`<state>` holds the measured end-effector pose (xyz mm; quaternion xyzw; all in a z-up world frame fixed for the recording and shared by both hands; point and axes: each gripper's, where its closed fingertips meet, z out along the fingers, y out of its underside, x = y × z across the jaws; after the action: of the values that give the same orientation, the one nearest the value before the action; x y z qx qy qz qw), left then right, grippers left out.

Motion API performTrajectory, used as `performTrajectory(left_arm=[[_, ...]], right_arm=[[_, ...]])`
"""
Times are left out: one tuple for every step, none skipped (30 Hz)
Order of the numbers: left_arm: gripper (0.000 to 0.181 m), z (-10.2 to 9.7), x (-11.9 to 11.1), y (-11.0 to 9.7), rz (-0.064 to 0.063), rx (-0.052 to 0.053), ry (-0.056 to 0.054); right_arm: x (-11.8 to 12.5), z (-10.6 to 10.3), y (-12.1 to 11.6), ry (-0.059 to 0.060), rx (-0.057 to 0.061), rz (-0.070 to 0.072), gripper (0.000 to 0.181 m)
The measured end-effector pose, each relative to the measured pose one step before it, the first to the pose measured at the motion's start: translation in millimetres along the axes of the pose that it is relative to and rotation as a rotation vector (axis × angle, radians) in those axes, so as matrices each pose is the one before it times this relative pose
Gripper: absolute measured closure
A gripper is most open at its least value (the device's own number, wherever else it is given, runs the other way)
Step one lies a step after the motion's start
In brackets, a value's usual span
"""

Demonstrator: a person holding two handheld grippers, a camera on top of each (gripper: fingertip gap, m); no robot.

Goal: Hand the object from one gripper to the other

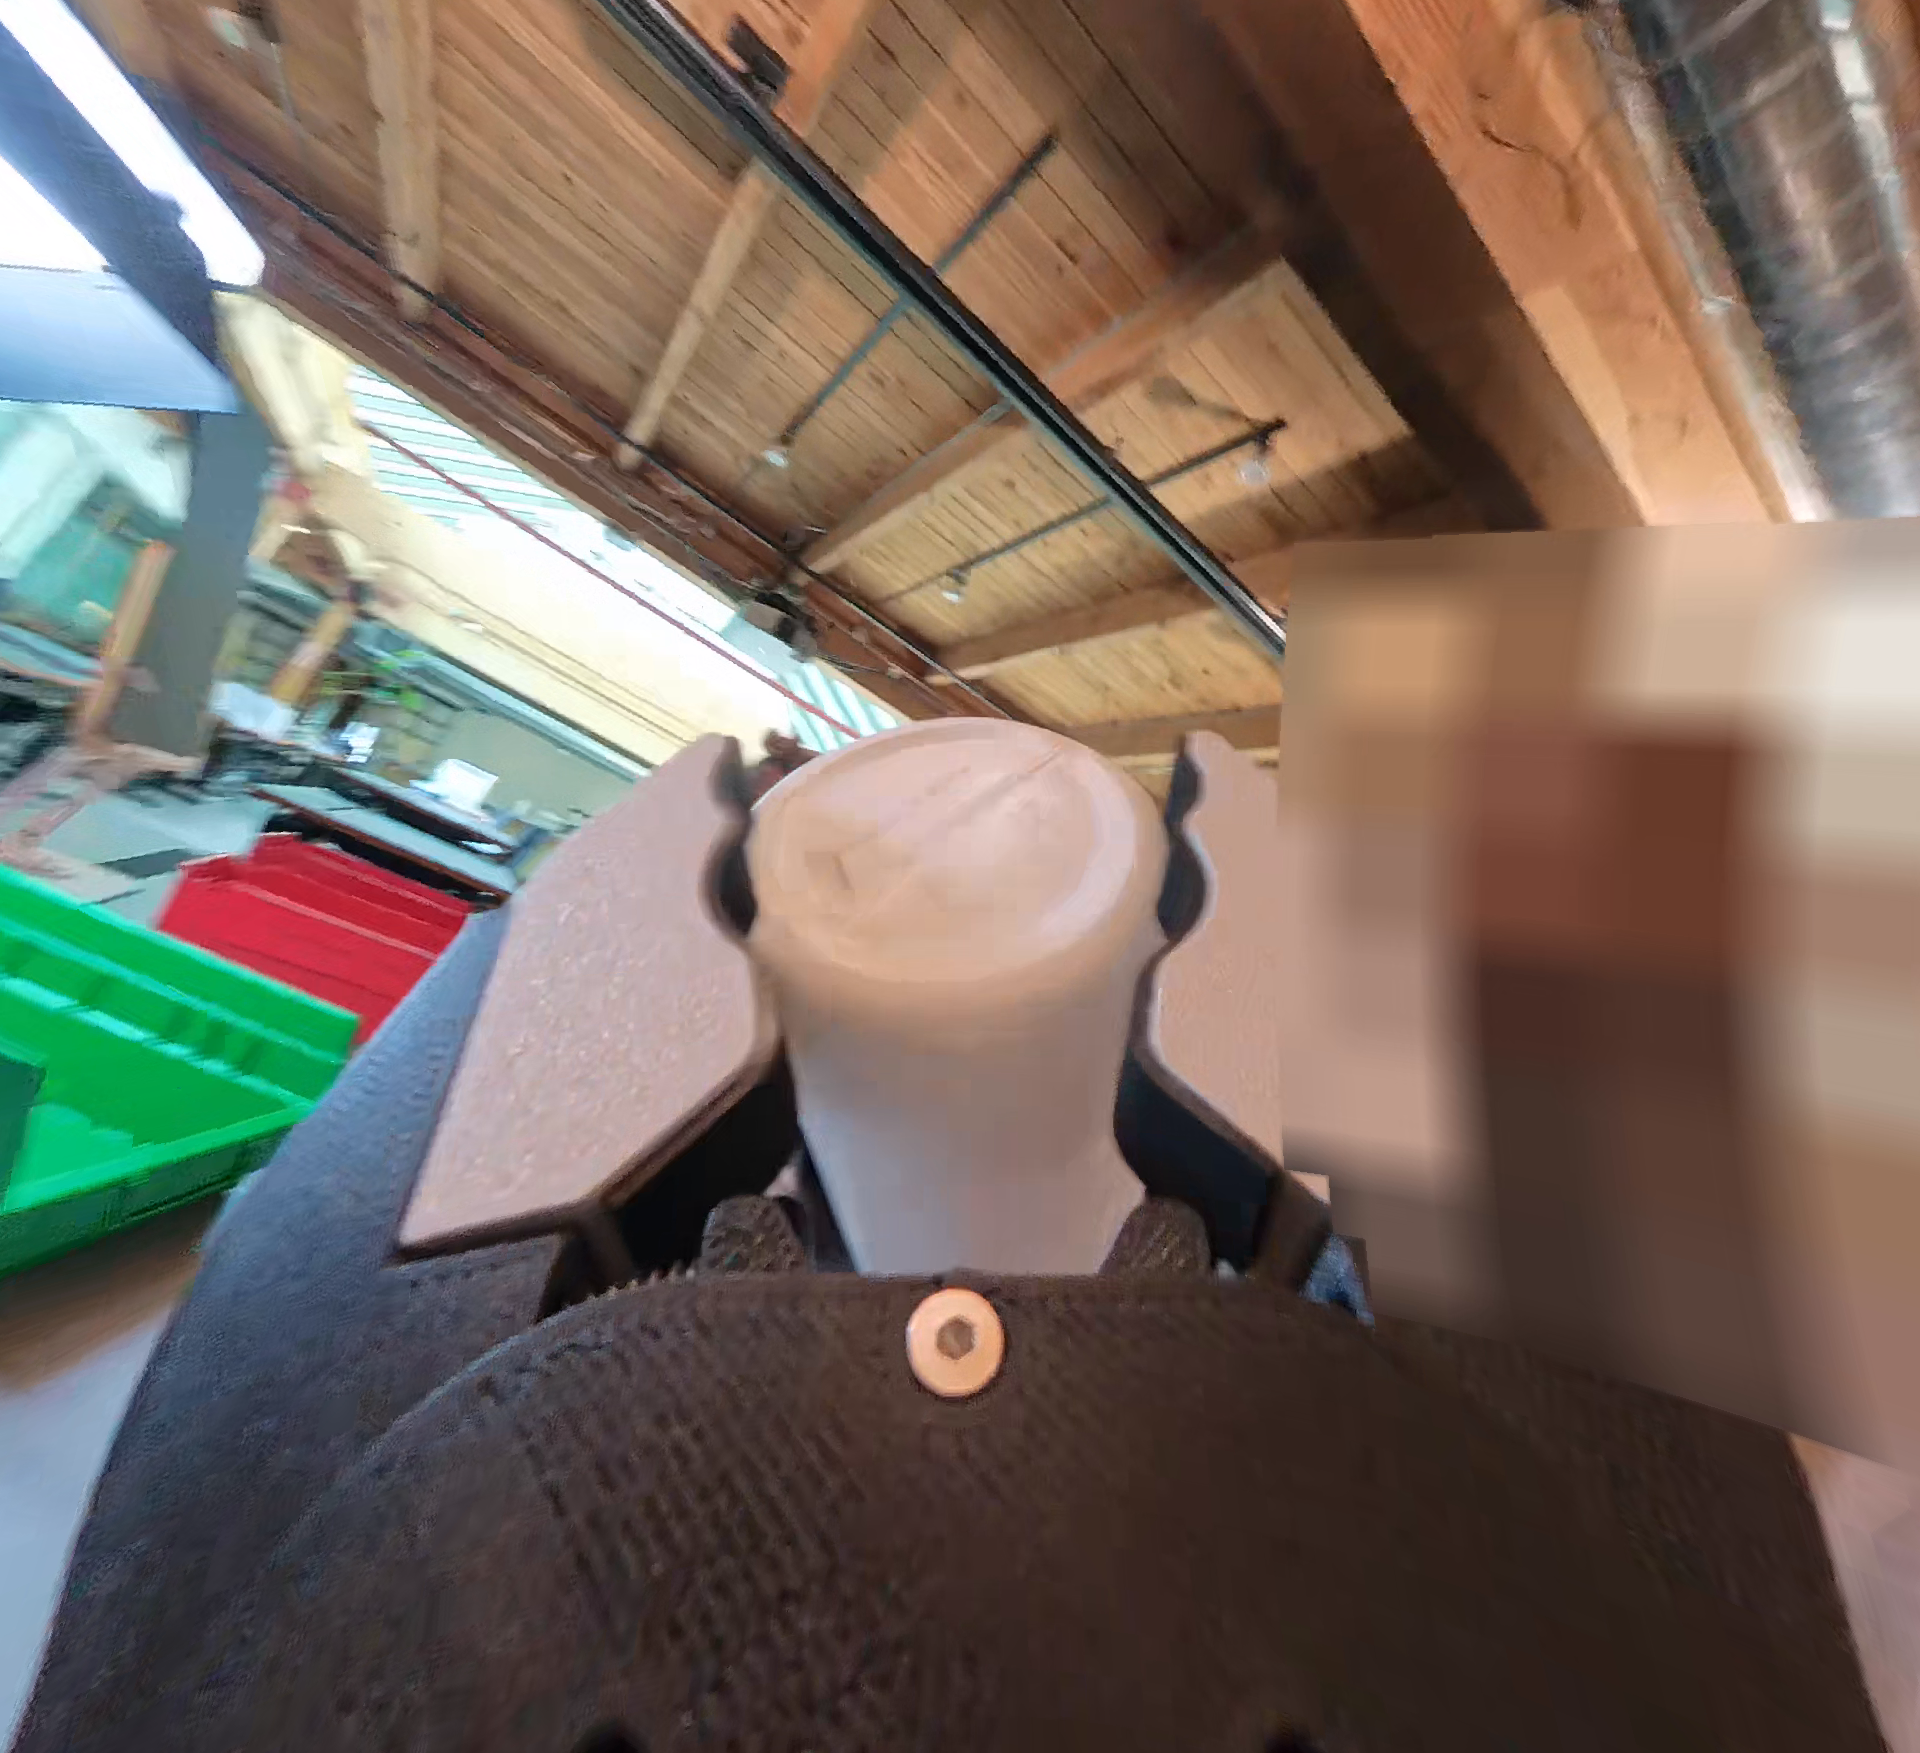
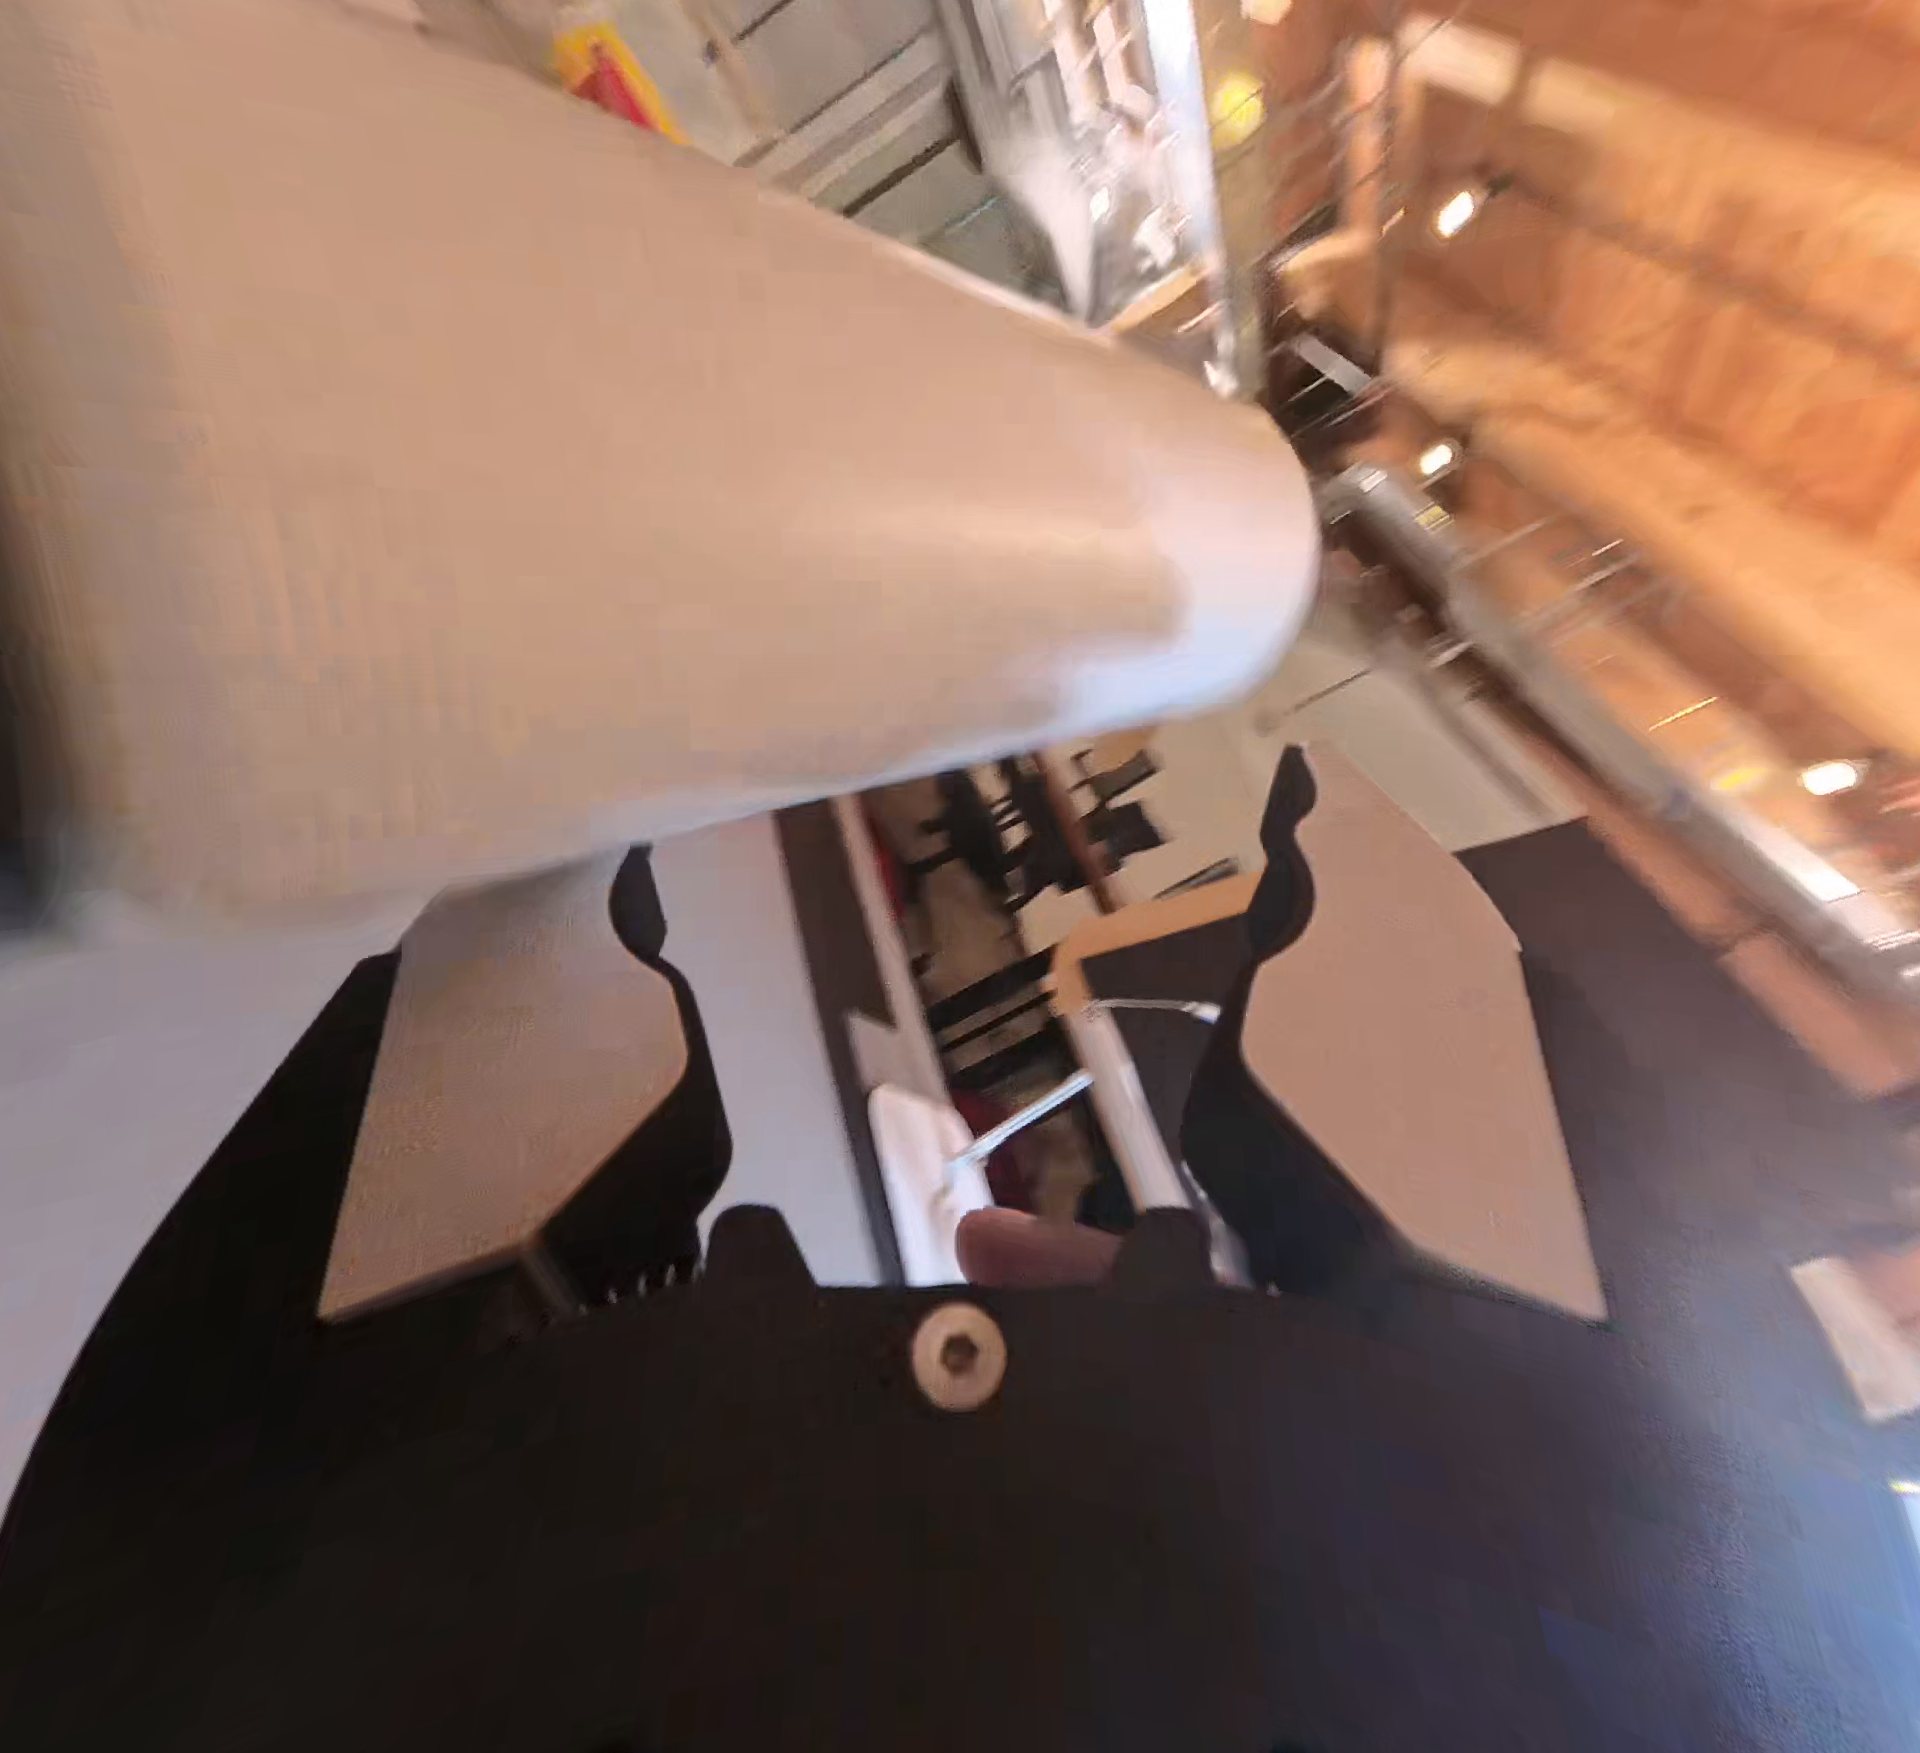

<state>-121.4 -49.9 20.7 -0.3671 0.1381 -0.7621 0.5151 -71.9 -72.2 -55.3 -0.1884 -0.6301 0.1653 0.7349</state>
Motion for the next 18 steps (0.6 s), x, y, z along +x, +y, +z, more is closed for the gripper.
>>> performTrajectory(left_arm=[[0.174, -6.50, -14.53, -5.44, 0.0091, 0.0497, -0.0820], [0.181, -7.27, -16.27, -6.58, -0.0294, 0.0658, -0.0766], [0.181, -3.35, -13.68, 6.30, -0.0395, -0.0191, -0.0454], [0.181, -0.91, -22.23, 19.22, -0.0099, -0.0795, -0.1140], [0.181, 1.01, -16.62, 18.16, -0.0035, -0.0444, -0.0772], [0.181, 0.31, -7.63, 9.26, -0.0417, 0.0146, -0.0031], [0.181, -0.84, -8.53, 4.31, -0.0486, 0.0069, -0.0009], [0.181, -0.81, -9.05, 1.63, -0.0064, -0.0136, -0.0232], [0.181, -0.73, -3.27, -1.46, 0.0263, -0.0074, -0.0142], [0.181, -0.47, 1.22, -2.66, 0.0296, -0.0047, -0.0033], [0.181, -0.54, 2.37, -3.03, 0.0278, -0.0018, -0.0017], [0.181, -0.90, 2.13, -3.16, 0.0227, 0.0040, -0.0038], [0.181, -1.18, 1.81, -2.47, 0.0122, 0.0040, -0.0012], [0.181, -1.33, 1.35, -2.08, 0.0060, 0.0045, 0.0002], [0.181, -1.47, 0.99, -2.33, 0.0061, 0.0070, -0.0002], [0.181, -1.21, 0.77, -2.06, 0.0082, 0.0041, -0.0014], [0.181, -0.91, 0.96, -2.06, 0.0093, 0.0024, -0.0015], [0.181, -0.62, 0.94, -2.06, 0.0108, 0.0017, -0.0008]], right_arm=[[-0.27, -0.68, -7.47, 0.0496, 0.0301, -0.0631, 0.069], [-0.68, -0.90, -5.06, 0.0455, 0.0210, -0.0644, 0.068], [-1.74, -0.30, -3.52, 0.0246, 0.0077, -0.0506, 0.072], [-4.43, -0.15, -0.49, 0.0115, -0.0065, -0.0306, 0.073], [-5.16, -1.74, 1.31, 0.0171, -0.0060, -0.0307, 0.074], [-6.90, -2.51, -2.42, -0.0041, 0.0275, -0.0102, 0.078], [-6.83, 1.64, 3.27, -0.0139, -0.0131, -0.0094, 0.079], [-5.95, 1.62, 3.87, -0.0202, -0.0165, -0.0112, 0.080], [-1.43, 0.31, 0.86, -0.0048, 0.0088, 0.0152, 0.082], [-0.54, 0.91, 1.99, -0.0086, 0.0007, 0.0264, 0.084], [-0.08, 1.38, 3.18, -0.0004, -0.0039, 0.0069, 0.084], [0.41, 0.73, 1.71, -0.0017, -0.0003, -0.0014, 0.085], [-0.91, 0.09, 1.80, -0.0085, -0.0047, 0.0037, 0.087], [0.49, -0.77, 1.37, -0.0025, -0.0034, 0.0108, 0.087], [0.11, -1.38, 0.62, -0.0077, -0.0033, 0.0134, 0.088], [-2.12, 0.56, 1.82, -0.0196, -0.0071, 0.0233, 0.086], [-1.03, 0.15, 0.59, -0.0102, -0.0033, 0.0213, 0.089], [-1.18, 0.07, -1.14, -0.0148, 0.0051, 0.0201, 0.091]])
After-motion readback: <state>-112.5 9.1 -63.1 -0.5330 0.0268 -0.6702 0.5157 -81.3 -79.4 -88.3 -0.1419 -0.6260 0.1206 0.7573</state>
